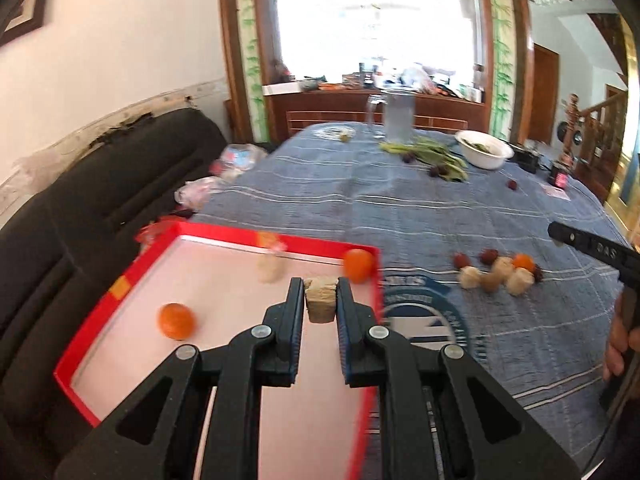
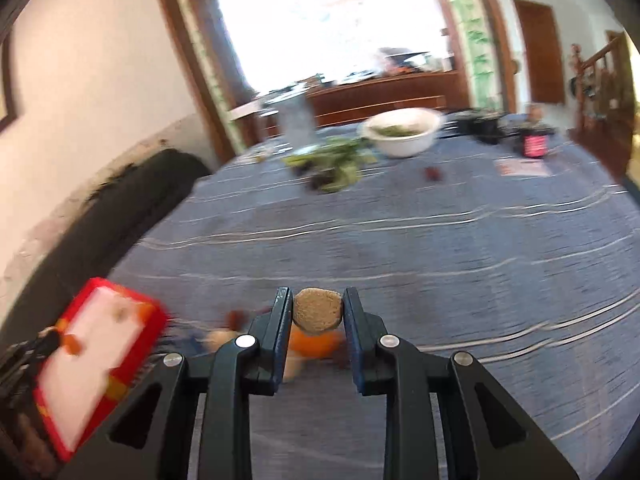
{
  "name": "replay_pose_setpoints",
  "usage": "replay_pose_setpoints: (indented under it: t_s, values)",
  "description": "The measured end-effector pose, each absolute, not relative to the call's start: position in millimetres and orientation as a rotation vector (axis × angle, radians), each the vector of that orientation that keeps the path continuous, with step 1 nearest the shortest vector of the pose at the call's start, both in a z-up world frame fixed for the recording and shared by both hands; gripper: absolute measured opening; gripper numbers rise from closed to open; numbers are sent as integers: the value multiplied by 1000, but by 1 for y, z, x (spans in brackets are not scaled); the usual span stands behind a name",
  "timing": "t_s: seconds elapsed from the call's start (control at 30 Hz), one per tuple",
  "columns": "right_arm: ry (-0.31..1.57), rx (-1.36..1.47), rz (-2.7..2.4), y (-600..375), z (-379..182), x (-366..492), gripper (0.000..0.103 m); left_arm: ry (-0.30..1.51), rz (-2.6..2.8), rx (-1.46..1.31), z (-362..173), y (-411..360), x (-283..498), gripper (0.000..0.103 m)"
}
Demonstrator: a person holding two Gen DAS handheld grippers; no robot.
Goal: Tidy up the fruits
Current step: 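Carry both pale pieces over the red box and release them inside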
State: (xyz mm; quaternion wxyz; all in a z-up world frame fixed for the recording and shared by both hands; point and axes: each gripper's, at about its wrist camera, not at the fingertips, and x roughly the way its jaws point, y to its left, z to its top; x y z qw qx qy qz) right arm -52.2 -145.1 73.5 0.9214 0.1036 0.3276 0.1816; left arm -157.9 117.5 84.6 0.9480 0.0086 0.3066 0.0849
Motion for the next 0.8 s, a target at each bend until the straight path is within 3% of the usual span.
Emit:
replay_pose_setpoints:
  t_s: [0.33,0.8]
  values:
    - [698,91,719,-8,84,-92,24,629,293,-10,74,165,-167,17]
    - [791,-22,858,48,52,-119,24,674,354,-30,55,194,-163,17]
